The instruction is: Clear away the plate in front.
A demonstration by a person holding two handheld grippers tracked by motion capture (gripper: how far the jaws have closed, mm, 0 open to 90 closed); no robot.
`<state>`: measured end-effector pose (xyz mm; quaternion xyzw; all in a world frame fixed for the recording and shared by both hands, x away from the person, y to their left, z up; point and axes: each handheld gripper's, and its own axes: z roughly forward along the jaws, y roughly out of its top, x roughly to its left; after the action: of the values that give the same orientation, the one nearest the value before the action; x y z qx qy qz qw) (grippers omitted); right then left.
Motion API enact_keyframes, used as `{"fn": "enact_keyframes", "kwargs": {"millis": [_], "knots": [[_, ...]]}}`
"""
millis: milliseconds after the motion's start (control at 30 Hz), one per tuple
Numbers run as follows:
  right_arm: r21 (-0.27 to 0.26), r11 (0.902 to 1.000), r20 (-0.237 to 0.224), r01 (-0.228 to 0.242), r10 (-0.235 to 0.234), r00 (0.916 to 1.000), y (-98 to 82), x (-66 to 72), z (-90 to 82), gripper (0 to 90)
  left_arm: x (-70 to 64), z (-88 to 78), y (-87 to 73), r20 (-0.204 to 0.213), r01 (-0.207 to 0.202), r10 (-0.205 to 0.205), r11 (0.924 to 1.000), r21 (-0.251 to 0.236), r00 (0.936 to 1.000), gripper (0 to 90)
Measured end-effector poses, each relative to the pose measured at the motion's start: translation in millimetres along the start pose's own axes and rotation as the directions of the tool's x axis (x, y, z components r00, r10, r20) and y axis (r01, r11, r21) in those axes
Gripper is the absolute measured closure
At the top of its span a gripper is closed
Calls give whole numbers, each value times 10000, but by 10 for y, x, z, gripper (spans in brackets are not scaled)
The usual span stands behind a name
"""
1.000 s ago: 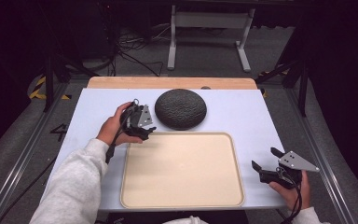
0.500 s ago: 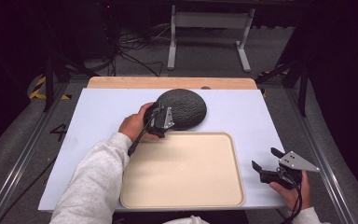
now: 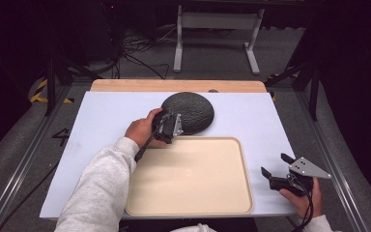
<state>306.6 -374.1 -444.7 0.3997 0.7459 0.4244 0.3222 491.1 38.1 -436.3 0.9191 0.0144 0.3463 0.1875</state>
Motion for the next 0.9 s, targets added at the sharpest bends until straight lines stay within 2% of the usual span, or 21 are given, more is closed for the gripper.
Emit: {"fn": "enact_keyframes", "kwargs": {"millis": [33,100,167,200,300,367,467,500,533,667,767,800,833,900], "knots": [[20,10000,-14,13,-13,10000,-2,0,4,110,-9,-5,7,-58,-126,126,9999,46,9999,282],[27,10000,-18,49,-49,10000,-3,2,3,110,-22,-39,6,-376,-603,620,9972,442,9974,296],[16,10000,-2,51,-51,10000,-1,6,-6,110,-34,-44,-35,-610,-685,723,9957,619,9955,307],[-9,10000,-5,32,-32,10000,-1,4,-8,110,-28,-39,-69,-685,-702,751,9950,715,9948,310],[32,10000,1,39,-39,10000,-5,4,-3,110,12,4,-161,-777,-289,326,9984,480,9964,319],[32,10000,-18,75,-74,10000,-3,7,3,110,-14,63,-150,-964,-560,619,9964,634,9934,346],[79,9999,-23,84,-84,10000,-4,13,11,110,-51,106,-115,-1021,-680,721,9968,427,9922,374],[91,9999,-23,78,-78,10000,-6,10,13,110,-95,137,-72,-1272,-1012,1060,9939,437,9862,383],[97,9999,-26,77,-77,10000,-8,8,15,110,-105,145,-53,-1336,-1178,1232,9919,477,9833,383],[130,9999,-29,84,-84,10000,-14,5,25,110,-130,168,-28,-1395,-1450,1518,9878,574,9785,402],[138,9998,-42,111,-110,9999,-14,8,26,110,-194,211,20,-1079,-2045,2111,9764,691,9715,651],[116,9999,-35,86,-85,10000,-13,6,23,110,-207,216,31,-1161,-2090,2157,9756,677,9695,722],[124,9999,-17,90,-90,10000,-13,6,19,110,-222,220,48,-1282,-2239,2310,9723,678,9645,729],[117,9999,-3,42,-42,10000,-15,2,15,110,-244,202,91,-1661,-2570,2658,9637,730,9496,764]]}}
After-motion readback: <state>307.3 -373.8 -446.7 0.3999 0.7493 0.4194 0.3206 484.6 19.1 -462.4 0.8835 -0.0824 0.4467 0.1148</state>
